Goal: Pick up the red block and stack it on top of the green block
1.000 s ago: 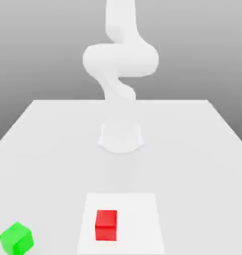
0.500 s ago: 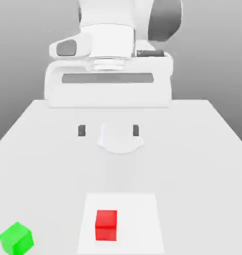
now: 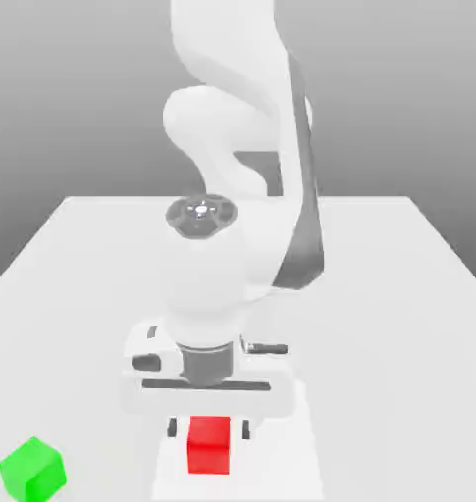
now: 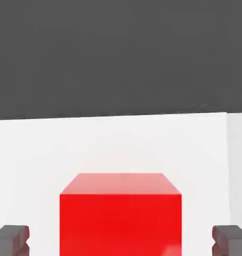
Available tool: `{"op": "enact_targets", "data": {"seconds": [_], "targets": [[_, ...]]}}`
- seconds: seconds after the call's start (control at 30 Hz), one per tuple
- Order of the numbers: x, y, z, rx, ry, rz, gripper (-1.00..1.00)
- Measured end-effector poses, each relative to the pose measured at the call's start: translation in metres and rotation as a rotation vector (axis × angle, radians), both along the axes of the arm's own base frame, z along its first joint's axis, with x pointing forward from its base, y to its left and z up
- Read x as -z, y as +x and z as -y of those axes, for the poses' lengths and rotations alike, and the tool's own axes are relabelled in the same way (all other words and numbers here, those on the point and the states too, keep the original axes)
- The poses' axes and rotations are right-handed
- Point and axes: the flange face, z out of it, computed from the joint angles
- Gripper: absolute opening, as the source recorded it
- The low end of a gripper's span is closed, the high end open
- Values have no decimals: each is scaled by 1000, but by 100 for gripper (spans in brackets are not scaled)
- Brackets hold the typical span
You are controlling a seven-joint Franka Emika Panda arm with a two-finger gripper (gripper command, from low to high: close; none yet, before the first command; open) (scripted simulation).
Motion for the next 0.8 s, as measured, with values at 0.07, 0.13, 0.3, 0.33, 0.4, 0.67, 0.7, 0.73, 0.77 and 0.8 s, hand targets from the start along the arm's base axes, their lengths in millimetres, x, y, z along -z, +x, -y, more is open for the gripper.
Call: {"op": "enact_targets", "data": {"seconds": [0.07, 0.13, 0.3, 0.33, 0.4, 0.67, 0.7, 0.73, 0.77, 0.8], "targets": [[0, 0, 0, 0, 0, 0, -100], [0, 0, 0, 0, 0, 0, -100], [-30, 1, 0, 0, 0, 0, -100], [-42, 1, 0, 0, 0, 0, -100], [-60, 5, 12, 11, 0, 0, -100], [-93, 32, 189, 147, 2, 0, -100], [-85, 32, 199, 154, 2, 0, -100], [-73, 32, 204, 157, 2, 0, -100], [-59, 32, 207, 159, 2, 0, -100], [-45, 32, 208, 160, 1, 0, 100]]}}
